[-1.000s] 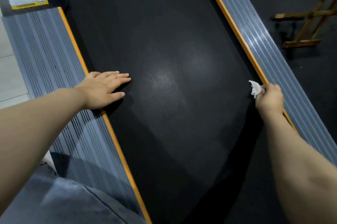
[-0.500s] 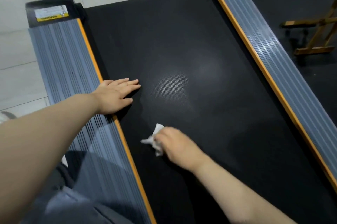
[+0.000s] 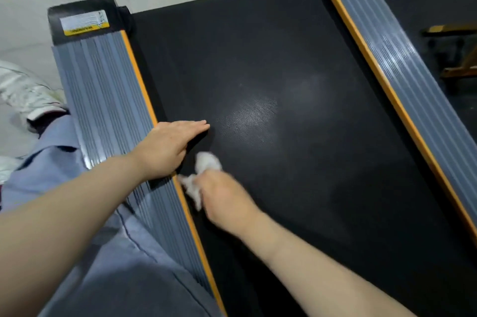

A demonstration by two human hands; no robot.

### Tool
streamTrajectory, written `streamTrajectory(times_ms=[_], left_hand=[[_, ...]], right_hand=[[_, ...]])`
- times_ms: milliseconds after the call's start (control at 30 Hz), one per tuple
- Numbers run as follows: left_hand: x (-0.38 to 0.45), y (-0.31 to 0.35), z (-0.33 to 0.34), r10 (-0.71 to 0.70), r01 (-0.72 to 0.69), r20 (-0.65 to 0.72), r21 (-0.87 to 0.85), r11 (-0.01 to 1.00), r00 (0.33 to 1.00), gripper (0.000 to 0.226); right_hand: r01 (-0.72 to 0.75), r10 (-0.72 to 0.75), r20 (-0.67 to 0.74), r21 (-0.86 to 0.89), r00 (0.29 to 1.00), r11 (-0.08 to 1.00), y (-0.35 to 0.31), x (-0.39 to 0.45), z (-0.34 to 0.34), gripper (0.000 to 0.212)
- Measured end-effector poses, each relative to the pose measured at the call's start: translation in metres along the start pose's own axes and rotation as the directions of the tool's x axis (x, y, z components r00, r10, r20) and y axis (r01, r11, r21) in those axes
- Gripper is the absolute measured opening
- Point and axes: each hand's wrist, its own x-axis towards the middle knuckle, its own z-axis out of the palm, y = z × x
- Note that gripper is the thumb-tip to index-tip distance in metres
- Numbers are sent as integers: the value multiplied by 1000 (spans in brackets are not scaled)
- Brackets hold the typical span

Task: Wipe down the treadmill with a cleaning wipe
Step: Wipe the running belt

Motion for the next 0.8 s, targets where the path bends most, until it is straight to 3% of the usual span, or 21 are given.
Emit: streamTrajectory(times_ms=[67,133,167,233,300,333,400,433,467,533,600,633,700,800], left_hand=[[4,-3,2,-26,24,-34,-56,998,999,71],[8,-4,-4,-88,90,17,-118,989,996,69],[11,-7,-7,-92,96,46,-104,990,995,67],[17,-14,-13,-51,52,57,0,999,997,62],[24,-26,-16,-10,8,16,100,995,1000,58],[26,-33,-18,0,1,-8,136,991,1000,56],[33,-44,-23,27,-19,-42,184,983,999,54],[35,-50,-27,43,-35,-32,224,974,999,55],[37,-56,-30,66,-61,-8,275,960,998,59],[39,-68,-34,73,-74,15,361,929,997,64],[37,-73,-39,-47,56,-33,359,932,998,64],[37,-72,-39,-111,131,-78,342,930,991,63],[36,-67,-36,-173,214,-152,321,923,973,63],[35,-60,-35,-204,250,-187,273,929,961,70]], right_hand=[[225,-225,150,21,963,974,-1,-6,9,24],[355,-344,161,-44,925,934,17,2,-10,21],[351,-340,112,-92,934,932,31,7,-24,20],[187,-200,-72,-154,977,970,72,16,-63,27],[-132,71,-356,-150,932,980,135,12,-111,28],[-334,252,-493,-83,833,939,169,5,-134,26],[-671,572,-644,121,508,731,227,-11,-168,23],[-755,655,-667,209,355,622,244,-12,-176,20],[-801,699,-666,255,261,542,255,-10,-179,17],[-823,738,-647,302,193,481,253,-1,-181,12],[-824,739,-641,292,208,485,238,2,-178,15],[-820,722,-642,250,258,515,227,3,-173,17],[-754,642,-640,145,423,641,190,11,-155,23],[-493,427,-482,-12,765,870,99,31,-97,35]])
